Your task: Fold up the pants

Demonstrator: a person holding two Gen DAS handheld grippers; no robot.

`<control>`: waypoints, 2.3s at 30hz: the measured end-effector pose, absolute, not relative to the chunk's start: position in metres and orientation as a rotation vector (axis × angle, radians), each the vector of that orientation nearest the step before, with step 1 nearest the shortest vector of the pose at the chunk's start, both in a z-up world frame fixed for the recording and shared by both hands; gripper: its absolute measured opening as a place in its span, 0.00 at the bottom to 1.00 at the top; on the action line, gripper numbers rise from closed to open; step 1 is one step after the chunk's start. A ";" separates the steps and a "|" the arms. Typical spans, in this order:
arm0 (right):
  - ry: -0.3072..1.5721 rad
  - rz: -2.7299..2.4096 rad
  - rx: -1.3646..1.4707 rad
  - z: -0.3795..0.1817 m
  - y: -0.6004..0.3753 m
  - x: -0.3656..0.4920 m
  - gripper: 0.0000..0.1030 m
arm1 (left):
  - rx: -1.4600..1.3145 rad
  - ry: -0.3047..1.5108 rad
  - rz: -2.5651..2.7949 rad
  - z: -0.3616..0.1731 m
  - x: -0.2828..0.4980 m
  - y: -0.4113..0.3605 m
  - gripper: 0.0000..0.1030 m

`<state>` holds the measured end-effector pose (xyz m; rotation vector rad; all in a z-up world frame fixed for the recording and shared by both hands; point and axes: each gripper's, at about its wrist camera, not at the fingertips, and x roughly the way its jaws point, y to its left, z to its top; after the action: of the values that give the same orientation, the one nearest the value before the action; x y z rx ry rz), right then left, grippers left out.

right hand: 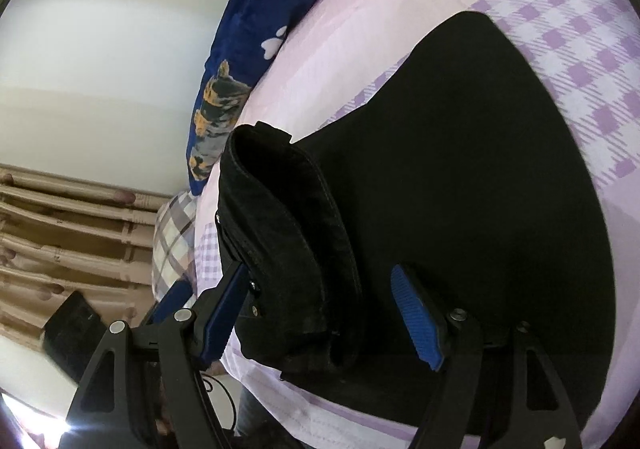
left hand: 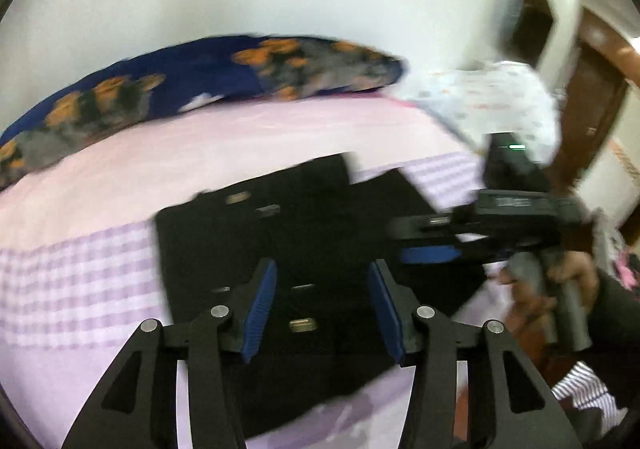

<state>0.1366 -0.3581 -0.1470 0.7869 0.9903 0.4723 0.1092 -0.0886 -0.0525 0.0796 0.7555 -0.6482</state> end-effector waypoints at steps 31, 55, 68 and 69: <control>0.915 0.506 0.590 -0.100 -0.295 0.148 0.11 | -0.278 0.857 -0.649 -0.079 0.138 -0.026 0.48; 0.893 0.138 0.579 -0.115 -0.413 0.141 0.14 | -0.102 0.945 -0.791 -0.093 0.125 -0.103 0.48; 0.881 0.025 0.569 -0.087 -0.418 0.081 0.43 | -0.064 0.985 -0.792 -0.122 0.113 -0.113 0.50; 0.897 0.015 0.579 -0.090 -0.418 0.076 0.43 | -0.066 0.984 -0.792 -0.123 0.112 -0.111 0.50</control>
<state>0.0755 -0.4184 -0.0898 0.5786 0.8966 0.0153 0.1115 -0.1112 -0.1225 -0.0661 0.9838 -0.7920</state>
